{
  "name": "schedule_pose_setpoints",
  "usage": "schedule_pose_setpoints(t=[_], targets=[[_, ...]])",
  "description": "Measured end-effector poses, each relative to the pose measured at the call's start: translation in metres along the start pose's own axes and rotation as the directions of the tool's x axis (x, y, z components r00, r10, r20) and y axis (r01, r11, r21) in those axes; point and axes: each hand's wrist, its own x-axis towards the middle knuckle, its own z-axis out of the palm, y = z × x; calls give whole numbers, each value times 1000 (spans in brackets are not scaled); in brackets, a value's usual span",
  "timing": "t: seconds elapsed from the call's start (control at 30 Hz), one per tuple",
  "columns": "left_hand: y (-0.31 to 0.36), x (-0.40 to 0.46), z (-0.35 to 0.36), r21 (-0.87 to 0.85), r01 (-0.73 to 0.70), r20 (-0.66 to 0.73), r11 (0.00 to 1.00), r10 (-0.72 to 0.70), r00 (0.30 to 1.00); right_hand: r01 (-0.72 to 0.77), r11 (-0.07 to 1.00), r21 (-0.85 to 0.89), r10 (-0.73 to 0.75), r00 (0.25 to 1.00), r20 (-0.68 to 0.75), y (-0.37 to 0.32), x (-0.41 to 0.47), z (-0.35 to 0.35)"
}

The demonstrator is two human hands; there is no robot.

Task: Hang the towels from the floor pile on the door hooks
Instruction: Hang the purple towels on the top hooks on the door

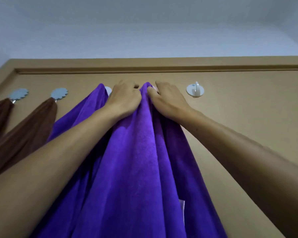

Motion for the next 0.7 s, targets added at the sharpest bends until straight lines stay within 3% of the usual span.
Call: schedule_pose_setpoints(t=[0.2,0.5,0.7], targets=[[19,-65,-8,-78,58,221,995,-39,974,10,985,172,-44,979,197,-3,-65,-5],[52,-191,-21,24,204,357,979,-199,913,-167,943,288,50,927,373,-29,-196,-25],[73,-264,-33,105,290,500,951,-302,811,-254,917,307,77,869,488,-42,-278,-49]])
